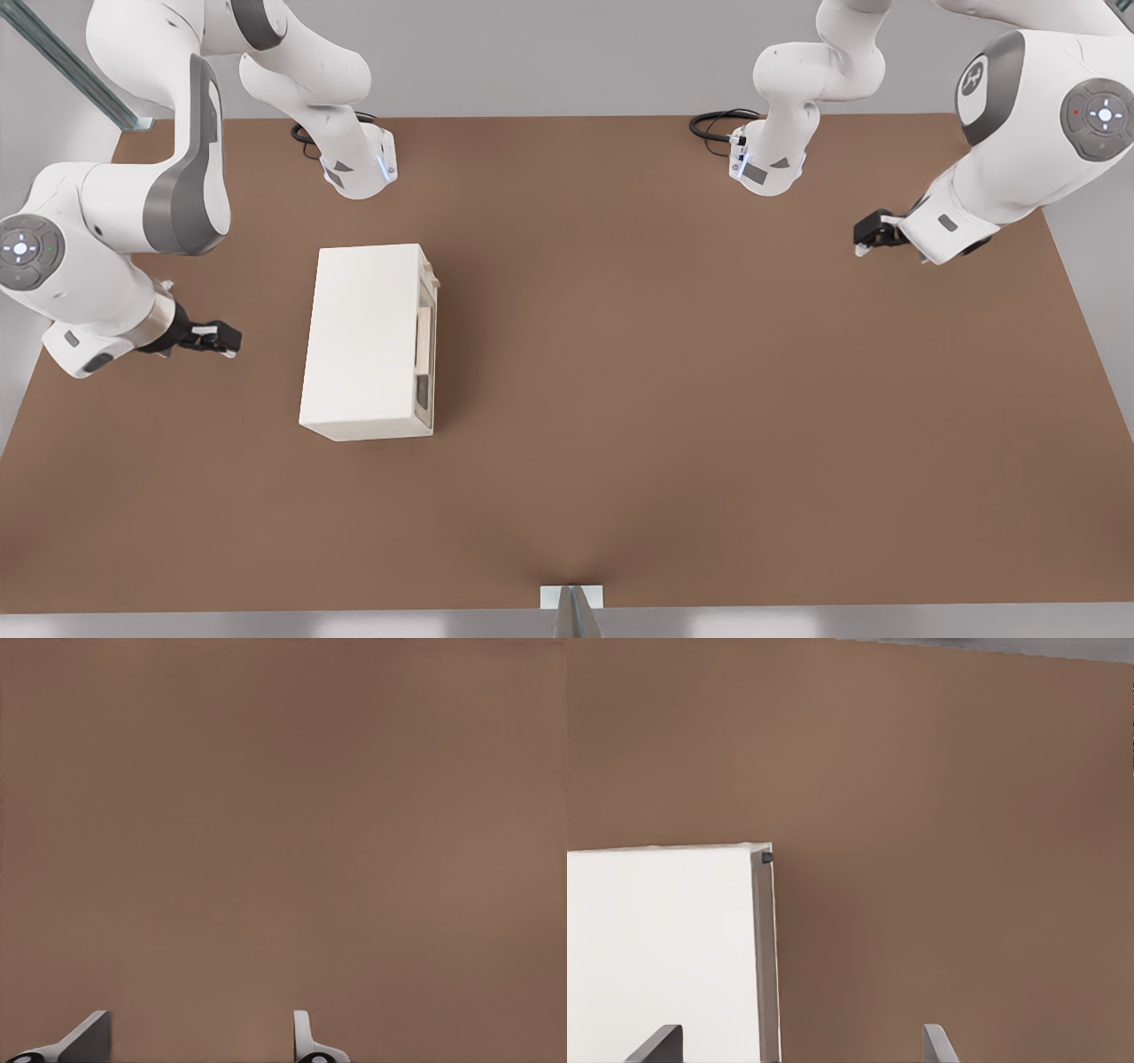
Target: Keep left arm still and open the oven door with right arm
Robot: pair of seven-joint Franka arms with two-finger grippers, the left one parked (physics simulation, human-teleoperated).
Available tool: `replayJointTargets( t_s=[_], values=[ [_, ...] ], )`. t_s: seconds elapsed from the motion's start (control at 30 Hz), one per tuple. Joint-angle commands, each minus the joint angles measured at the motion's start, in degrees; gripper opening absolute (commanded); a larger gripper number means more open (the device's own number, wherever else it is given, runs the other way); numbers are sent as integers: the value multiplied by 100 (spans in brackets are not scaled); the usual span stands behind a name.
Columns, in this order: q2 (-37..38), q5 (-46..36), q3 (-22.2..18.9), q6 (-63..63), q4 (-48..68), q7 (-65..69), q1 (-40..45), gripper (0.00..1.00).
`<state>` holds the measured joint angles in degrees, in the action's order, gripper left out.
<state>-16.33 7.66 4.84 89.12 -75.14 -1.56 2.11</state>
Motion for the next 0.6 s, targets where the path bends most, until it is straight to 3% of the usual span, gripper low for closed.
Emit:
replayJointTargets(
  t_s=[0.0, 0.07, 0.1, 0.17, 0.23, 0.4, 0.47, 0.5, 0.57],
  values=[
    [7, 61, 0, 440, -1, -20, 0, 100],
    [7, 463, 61, 449, -212, -72, -429, 100],
    [-63, 1712, 70, 414, -387, -151, -1194, 100],
    [-389, 1941, 70, 88, -387, -801, -1994, 100],
    [-775, 2908, 79, -588, -317, -1821, -3031, 100],
    [-1918, 3787, 0, -1520, 650, -2787, -4455, 97],
    [-2041, 3805, -9, -1923, 606, -3271, -4544, 32],
    [-2050, 3787, -106, -2126, 553, -3298, -4526, 21],
    [-2120, 3770, -185, -2153, 421, -3693, -4500, 21]
  ],
)
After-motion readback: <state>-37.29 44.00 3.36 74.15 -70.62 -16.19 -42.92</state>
